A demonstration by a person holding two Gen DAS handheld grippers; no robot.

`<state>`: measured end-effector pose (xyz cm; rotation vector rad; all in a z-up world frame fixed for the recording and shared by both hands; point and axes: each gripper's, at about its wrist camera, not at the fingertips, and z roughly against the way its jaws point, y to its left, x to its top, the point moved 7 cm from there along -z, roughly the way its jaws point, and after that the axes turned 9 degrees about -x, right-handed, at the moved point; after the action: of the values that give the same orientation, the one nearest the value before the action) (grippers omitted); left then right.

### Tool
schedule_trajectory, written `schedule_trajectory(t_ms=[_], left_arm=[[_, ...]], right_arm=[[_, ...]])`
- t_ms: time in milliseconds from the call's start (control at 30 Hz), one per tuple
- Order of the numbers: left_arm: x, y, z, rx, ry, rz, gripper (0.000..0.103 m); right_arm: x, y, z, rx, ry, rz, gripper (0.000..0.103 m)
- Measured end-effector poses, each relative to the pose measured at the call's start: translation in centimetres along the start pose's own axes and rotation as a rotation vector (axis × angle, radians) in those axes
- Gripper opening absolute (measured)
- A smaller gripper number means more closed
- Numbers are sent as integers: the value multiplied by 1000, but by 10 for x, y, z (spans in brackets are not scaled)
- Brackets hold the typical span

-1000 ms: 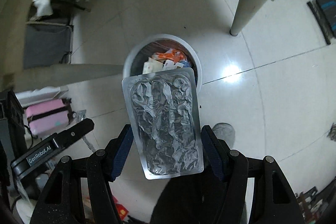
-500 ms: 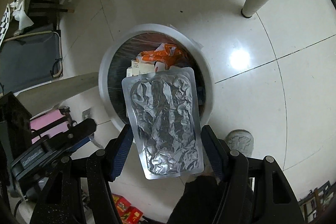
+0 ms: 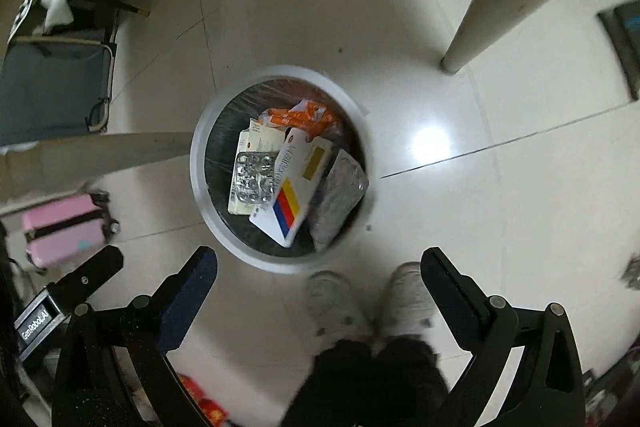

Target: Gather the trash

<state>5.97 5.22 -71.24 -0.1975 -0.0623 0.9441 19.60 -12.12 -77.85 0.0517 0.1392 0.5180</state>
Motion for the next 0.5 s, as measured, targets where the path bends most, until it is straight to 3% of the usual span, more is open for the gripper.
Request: schedule_trajectory(t_ms=[300,500], left_arm=[[-41,-28,124,5,-57,-48,102],[-72,-50,218,-33,-82,-100,102]], right_arm=[[-47,-4,141,-90,-123,102,103],[-87,-2,252,-50,-165,170,103]])
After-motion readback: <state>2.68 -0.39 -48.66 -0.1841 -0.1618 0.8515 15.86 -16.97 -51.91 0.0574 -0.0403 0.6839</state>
